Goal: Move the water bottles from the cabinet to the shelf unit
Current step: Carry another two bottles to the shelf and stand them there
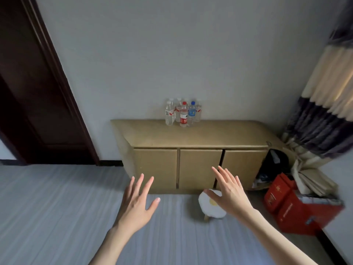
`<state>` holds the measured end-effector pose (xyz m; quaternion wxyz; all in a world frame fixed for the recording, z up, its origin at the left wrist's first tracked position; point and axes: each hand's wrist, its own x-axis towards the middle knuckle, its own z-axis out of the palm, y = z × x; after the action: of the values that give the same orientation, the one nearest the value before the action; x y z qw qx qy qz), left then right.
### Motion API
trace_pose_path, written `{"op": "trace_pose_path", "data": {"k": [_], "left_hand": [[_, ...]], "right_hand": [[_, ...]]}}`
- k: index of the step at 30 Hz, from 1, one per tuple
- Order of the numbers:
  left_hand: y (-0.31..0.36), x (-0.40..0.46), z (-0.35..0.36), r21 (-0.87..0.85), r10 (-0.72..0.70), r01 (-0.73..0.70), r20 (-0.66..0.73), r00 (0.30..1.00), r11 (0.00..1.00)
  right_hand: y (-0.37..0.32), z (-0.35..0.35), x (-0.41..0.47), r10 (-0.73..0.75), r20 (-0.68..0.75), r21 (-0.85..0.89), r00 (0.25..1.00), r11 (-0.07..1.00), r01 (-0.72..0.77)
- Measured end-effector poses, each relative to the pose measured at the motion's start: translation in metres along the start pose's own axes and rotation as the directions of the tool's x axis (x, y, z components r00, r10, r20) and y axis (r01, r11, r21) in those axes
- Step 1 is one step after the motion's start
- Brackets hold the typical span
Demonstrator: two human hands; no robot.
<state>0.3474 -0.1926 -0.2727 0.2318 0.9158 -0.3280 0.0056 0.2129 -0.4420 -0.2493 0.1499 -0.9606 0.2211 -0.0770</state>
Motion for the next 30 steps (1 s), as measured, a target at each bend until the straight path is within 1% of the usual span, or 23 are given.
{"op": "trace_pose_path", "data": {"k": [6,12,21,25,28,30], "left_hand": [[-0.019,0.101,0.023,-0.011,-0.068,0.068,0.047,0.997,0.998],[-0.055,0.231,0.046,0.016,-0.041,0.041,0.038,0.998,0.999],[-0.097,0.445,0.054,0.022,0.017,-0.018,0.049,0.999,1.000],[-0.104,0.512,0.063,0.020,0.049,-0.051,0.083,0.995,0.998],[-0.116,0.555,0.082,0.019,0.032,-0.035,0.132,0.991,0.999],[-0.123,0.583,0.096,0.012,0.017,-0.019,0.132,0.991,1.000]], "right_hand": [[0.012,0.014,0.117,-0.038,0.067,0.007,0.997,0.999,0.038],[0.022,0.033,0.247,-0.060,0.070,-0.015,0.996,0.998,0.061],[0.022,0.053,0.443,-0.019,0.065,-0.032,0.998,0.999,0.021],[0.029,0.060,0.512,-0.013,0.084,-0.045,0.996,0.999,0.017],[0.035,0.073,0.563,-0.017,0.134,-0.056,0.991,0.998,0.025],[0.040,0.082,0.600,-0.034,0.154,-0.051,0.987,0.998,0.043]]}}
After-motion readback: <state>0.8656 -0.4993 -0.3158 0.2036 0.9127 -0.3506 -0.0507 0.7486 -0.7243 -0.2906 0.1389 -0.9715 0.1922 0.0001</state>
